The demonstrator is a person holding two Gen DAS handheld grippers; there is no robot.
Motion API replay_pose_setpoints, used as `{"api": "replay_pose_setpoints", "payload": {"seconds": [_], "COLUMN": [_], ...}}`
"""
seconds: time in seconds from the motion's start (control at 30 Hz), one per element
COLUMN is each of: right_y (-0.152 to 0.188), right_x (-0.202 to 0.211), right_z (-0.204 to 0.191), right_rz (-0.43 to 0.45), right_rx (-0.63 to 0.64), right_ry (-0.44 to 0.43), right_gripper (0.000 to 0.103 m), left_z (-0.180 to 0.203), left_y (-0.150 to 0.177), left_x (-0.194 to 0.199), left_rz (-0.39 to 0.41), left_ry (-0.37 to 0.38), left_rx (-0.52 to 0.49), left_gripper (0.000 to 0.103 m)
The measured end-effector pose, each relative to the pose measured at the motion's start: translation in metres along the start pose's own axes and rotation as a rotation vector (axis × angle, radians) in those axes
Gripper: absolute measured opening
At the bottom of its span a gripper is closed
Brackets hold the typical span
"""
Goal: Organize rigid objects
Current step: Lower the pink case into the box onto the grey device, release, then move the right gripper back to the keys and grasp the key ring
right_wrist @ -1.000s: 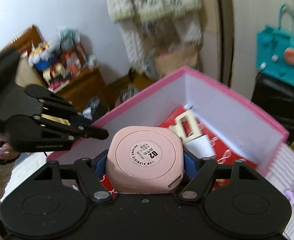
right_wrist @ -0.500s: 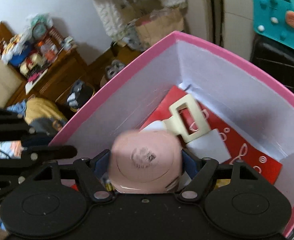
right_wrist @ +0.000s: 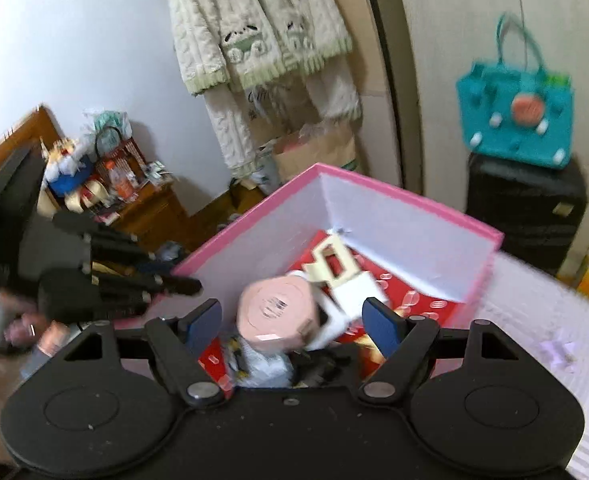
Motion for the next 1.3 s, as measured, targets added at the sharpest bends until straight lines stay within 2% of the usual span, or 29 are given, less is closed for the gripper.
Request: {"api": "replay_pose_setpoints", "payload": {"seconds": [0.13,0.27,0.43,0.6,0.77,0.9,1.07,1.2,1.3], "right_y": [0.013,0.024,0.039,0.053,0.076,0.097,0.111,0.121,0.123], "right_x": [0.022,0.038,0.039,0.039,0.036,0.030,0.022,0.014,0.004], "right_z": [0.010,0.019,0.024,0.035,0.058,0.082,0.101,0.112,0.117], "right_rz": [0.004,0.065,0.080,0.140,0.171,0.132,0.104,0.092,0.072], "right_rx": [-0.014,-0.024,-0.070,-0.089,-0.074,-0.082,-0.085,-0.049,-0.025], "right_ry": [0.047,0.076,0.049,0.028,0.097,0.185,0.232,0.280,0.285], "right_gripper": [0.081,0.081,0.081,0.083,0.083,0.083,0.080,0.072,0.068], "left_z": [0.001,0.002,0.006,0.007,0.008,0.007,0.006,0.006,0.006], "left_y": [0.001,0.004,0.008,0.010,0.012,0.012,0.011,0.012,0.012], "left_x": [0.001,0.002,0.006,0.007,0.005,0.005,0.004,0.003,0.002], "left_rz": [-0.016,-0.023,-0.009,-0.010,-0.017,-0.020,-0.025,-0.023,-0.025], "left_ry": [-0.013,-0.020,-0.060,-0.076,-0.082,-0.080,-0.070,-0.074,-0.070], "left_rx": [-0.021,-0.024,-0.035,-0.030,-0.033,-0.026,-0.003,0.007,0.019], "left_gripper": [0.006,0.006,0.006,0.006,0.006,0.006,0.006,0.006,0.006]}}
Point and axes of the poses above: each gripper's, at about its wrist camera, not at the fingertips, and x roughly against the way its jaws point, z to its right, y to its underside, the point moved 9 cm from there along -x, roughly the way its jaws point, and after that the axes turned 3 degrees about -x, right-handed, at the moved point
